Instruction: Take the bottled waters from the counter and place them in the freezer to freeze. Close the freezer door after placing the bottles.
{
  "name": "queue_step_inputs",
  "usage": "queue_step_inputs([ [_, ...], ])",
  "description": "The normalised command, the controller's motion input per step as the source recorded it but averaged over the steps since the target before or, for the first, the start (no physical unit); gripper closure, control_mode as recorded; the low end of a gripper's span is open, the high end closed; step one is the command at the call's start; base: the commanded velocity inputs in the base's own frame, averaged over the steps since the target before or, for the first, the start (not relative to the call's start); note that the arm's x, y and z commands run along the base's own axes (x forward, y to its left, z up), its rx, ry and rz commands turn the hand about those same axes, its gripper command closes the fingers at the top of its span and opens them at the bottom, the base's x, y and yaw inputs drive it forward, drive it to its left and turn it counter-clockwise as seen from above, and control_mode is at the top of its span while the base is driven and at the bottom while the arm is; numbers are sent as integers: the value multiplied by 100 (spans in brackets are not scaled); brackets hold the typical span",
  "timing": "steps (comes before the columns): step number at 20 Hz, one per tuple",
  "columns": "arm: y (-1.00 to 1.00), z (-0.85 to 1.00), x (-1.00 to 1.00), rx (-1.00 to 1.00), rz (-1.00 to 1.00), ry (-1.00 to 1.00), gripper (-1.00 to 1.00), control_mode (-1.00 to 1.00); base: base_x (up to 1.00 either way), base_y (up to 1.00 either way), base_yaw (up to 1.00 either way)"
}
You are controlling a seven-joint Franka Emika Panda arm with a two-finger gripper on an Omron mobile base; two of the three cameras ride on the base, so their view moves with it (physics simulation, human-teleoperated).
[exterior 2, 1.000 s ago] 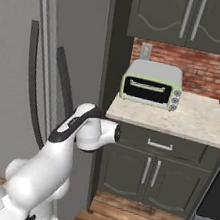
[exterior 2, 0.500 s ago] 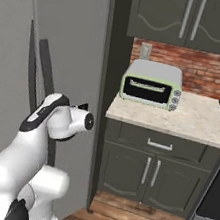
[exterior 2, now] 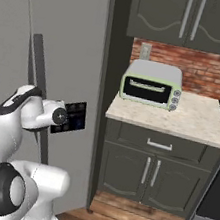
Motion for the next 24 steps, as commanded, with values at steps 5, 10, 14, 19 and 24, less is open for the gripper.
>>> queue_step_inputs([
  [5,41,-1,45,-1,-18,0,-100,-100,0,0,0],
  [10,27,4,44,-3,-19,11,-100,-100,0,0,0],
  [14,0,22,20,-4,-11,21,-100,-100,0,0,0],
  [19,0,32,26,-4,-11,23,-100,-100,0,0,0],
  [24,0,41,46,-2,-6,26,-100,-100,0,0,0],
])
